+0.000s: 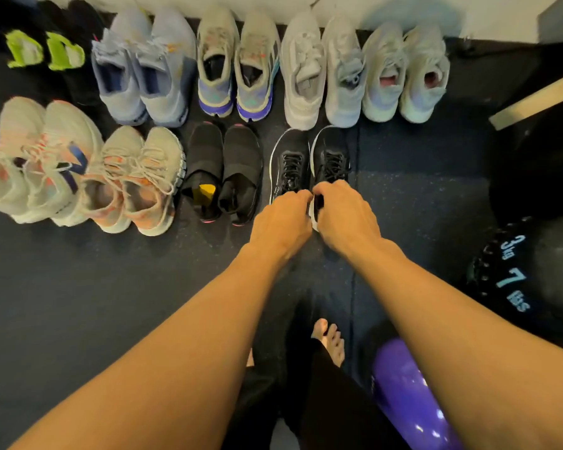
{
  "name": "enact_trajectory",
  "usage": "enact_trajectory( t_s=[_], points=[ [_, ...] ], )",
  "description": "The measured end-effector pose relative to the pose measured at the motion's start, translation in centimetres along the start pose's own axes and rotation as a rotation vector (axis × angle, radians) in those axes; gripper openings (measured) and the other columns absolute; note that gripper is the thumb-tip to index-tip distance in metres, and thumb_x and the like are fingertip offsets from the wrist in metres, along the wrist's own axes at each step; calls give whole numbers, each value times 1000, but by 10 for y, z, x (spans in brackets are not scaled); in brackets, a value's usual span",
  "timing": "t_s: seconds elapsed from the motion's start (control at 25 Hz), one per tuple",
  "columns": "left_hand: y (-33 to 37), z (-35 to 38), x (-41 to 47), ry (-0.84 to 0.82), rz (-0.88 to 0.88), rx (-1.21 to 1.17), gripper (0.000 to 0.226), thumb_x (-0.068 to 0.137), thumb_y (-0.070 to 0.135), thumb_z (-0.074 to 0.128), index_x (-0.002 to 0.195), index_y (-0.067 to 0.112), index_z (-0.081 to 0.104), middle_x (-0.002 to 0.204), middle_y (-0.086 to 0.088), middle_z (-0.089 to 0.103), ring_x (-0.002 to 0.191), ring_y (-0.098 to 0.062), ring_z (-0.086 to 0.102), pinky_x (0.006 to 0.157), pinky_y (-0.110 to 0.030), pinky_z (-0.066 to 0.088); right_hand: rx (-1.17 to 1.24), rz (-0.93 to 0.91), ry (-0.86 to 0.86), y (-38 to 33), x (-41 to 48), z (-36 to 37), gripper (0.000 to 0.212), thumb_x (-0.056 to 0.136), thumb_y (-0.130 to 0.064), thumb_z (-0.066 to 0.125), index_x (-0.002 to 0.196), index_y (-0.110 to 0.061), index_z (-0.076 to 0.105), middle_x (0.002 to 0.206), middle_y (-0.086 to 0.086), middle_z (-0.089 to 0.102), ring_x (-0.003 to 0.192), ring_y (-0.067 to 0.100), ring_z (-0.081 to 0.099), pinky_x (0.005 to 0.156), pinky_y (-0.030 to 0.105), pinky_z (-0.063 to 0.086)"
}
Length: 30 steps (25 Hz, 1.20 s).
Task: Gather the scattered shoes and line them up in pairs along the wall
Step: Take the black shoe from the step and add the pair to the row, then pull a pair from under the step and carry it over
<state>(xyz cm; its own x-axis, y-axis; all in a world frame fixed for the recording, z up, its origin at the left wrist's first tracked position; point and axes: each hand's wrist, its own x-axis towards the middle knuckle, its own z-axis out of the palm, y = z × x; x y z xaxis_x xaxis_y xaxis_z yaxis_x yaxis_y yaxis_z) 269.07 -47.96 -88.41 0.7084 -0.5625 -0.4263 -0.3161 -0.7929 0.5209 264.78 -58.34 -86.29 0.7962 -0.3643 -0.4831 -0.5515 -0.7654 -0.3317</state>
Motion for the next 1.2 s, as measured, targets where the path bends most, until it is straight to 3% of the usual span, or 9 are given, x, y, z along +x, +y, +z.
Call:
enact_trajectory(
  t_s=[0.2, 0.36, 0.52, 0.68, 0.96, 1.2],
  points=[
    [85, -191, -61, 212, -21, -2, 29, 84, 20, 49, 108, 12, 64, 109, -14, 64, 100, -35, 59, 78, -43, 49, -46, -234, 77, -106, -75, -181, 37, 88, -11, 49, 125, -14, 53, 123, 14, 55, 113, 36, 52, 83, 41, 43],
    [157, -366, -140, 374, 54, 5, 32, 86, 19, 52, 114, 12, 64, 115, -14, 65, 108, -33, 58, 88, -44, 48, -15, -372, 254, -198, -153, -332, 38, 89, -8, 50, 126, -15, 53, 121, 13, 55, 110, 35, 53, 78, 38, 41],
    [201, -502, -244, 571, 61, 74, 32, 90, 23, 54, 120, 16, 62, 122, -10, 62, 115, -30, 55, 95, -42, 44, 10, -539, 387, -280, -236, -436, 44, 91, -9, 49, 133, -19, 50, 130, 8, 54, 117, 30, 53, 93, 38, 43],
    [222, -613, -350, 832, 29, 141, 28, 91, 23, 53, 116, 14, 63, 117, -12, 62, 112, -31, 54, 93, -43, 43, 13, -750, 495, -364, -314, -516, 42, 94, -18, 48, 136, -24, 45, 128, 5, 55, 114, 32, 54, 87, 42, 47],
    [229, -698, -528, 1222, -272, 261, 26, 90, 26, 55, 113, 21, 64, 115, -6, 63, 106, -28, 58, 89, -44, 47, 82, -1249, 478, -490, -435, -574, 44, 92, -22, 53, 136, -25, 44, 129, 1, 56, 115, 28, 54, 86, 41, 46],
    [218, -661, -719, 1424, -664, 310, 24, 88, 24, 56, 109, 20, 67, 111, -8, 65, 105, -30, 58, 86, -41, 48, 34, -1544, 330, -546, -571, -529, 37, 91, -22, 50, 128, -21, 50, 120, 5, 59, 108, 33, 55, 84, 44, 48]
  ],
)
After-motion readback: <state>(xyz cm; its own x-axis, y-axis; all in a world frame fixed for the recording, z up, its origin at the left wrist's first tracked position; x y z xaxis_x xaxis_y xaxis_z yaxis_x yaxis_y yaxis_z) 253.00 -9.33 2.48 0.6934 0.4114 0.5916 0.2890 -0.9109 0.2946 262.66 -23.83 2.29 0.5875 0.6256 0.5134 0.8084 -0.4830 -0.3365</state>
